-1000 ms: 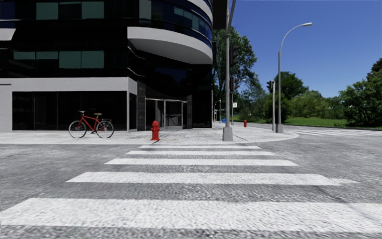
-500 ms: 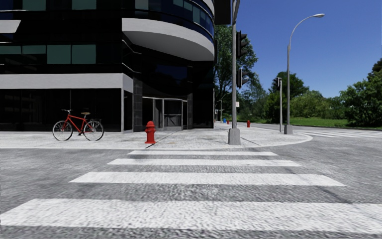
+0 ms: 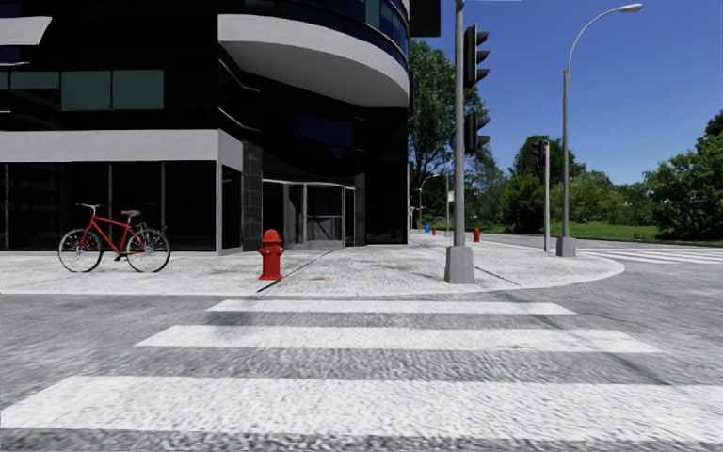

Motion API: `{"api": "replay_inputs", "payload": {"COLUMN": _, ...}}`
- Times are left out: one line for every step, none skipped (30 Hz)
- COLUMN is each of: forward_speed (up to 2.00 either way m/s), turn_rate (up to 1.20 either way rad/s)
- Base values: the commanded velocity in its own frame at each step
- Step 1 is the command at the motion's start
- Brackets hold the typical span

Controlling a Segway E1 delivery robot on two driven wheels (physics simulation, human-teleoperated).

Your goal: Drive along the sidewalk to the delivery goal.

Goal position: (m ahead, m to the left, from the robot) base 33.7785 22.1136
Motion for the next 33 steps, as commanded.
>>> {"api": "replay_inputs", "payload": {"forward_speed": 2.00, "turn_rate": 0.00}}
{"api": "replay_inputs", "payload": {"forward_speed": 2.00, "turn_rate": 0.00}}
{"api": "replay_inputs", "payload": {"forward_speed": 2.00, "turn_rate": 0.00}}
{"api": "replay_inputs", "payload": {"forward_speed": 2.00, "turn_rate": 0.00}}
{"api": "replay_inputs", "payload": {"forward_speed": 2.00, "turn_rate": 0.00}}
{"api": "replay_inputs", "payload": {"forward_speed": 2.00, "turn_rate": 0.00}}
{"api": "replay_inputs", "payload": {"forward_speed": 2.00, "turn_rate": 0.00}}
{"api": "replay_inputs", "payload": {"forward_speed": 2.00, "turn_rate": 0.00}}
{"api": "replay_inputs", "payload": {"forward_speed": 2.00, "turn_rate": 0.00}}
{"api": "replay_inputs", "payload": {"forward_speed": 2.00, "turn_rate": 0.00}}
{"api": "replay_inputs", "payload": {"forward_speed": 2.00, "turn_rate": 0.00}}
{"api": "replay_inputs", "payload": {"forward_speed": 2.00, "turn_rate": 0.00}}
{"api": "replay_inputs", "payload": {"forward_speed": 2.00, "turn_rate": 0.00}}
{"api": "replay_inputs", "payload": {"forward_speed": 2.00, "turn_rate": 0.00}}
{"api": "replay_inputs", "payload": {"forward_speed": 2.00, "turn_rate": 0.00}}
{"api": "replay_inputs", "payload": {"forward_speed": 2.00, "turn_rate": 0.00}}
{"api": "replay_inputs", "payload": {"forward_speed": 2.00, "turn_rate": 0.00}}
{"api": "replay_inputs", "payload": {"forward_speed": 2.00, "turn_rate": 0.00}}
{"api": "replay_inputs", "payload": {"forward_speed": 2.00, "turn_rate": 0.00}}
{"api": "replay_inputs", "payload": {"forward_speed": 2.00, "turn_rate": 0.00}}
{"api": "replay_inputs", "payload": {"forward_speed": 2.00, "turn_rate": 0.00}}
{"api": "replay_inputs", "payload": {"forward_speed": 2.00, "turn_rate": 0.00}}
{"api": "replay_inputs", "payload": {"forward_speed": 2.00, "turn_rate": 0.00}}
{"api": "replay_inputs", "payload": {"forward_speed": 2.00, "turn_rate": 0.00}}
{"api": "replay_inputs", "payload": {"forward_speed": 2.00, "turn_rate": 0.00}}
{"api": "replay_inputs", "payload": {"forward_speed": 2.00, "turn_rate": 0.00}}
{"api": "replay_inputs", "payload": {"forward_speed": 2.00, "turn_rate": 0.00}}
{"api": "replay_inputs", "payload": {"forward_speed": 2.00, "turn_rate": 0.00}}
{"api": "replay_inputs", "payload": {"forward_speed": 2.00, "turn_rate": 0.00}}
{"api": "replay_inputs", "payload": {"forward_speed": 2.00, "turn_rate": 0.00}}
{"api": "replay_inputs", "payload": {"forward_speed": 2.00, "turn_rate": 0.00}}
{"api": "replay_inputs", "payload": {"forward_speed": 2.00, "turn_rate": 0.00}}
{"api": "replay_inputs", "payload": {"forward_speed": 2.00, "turn_rate": 0.00}}
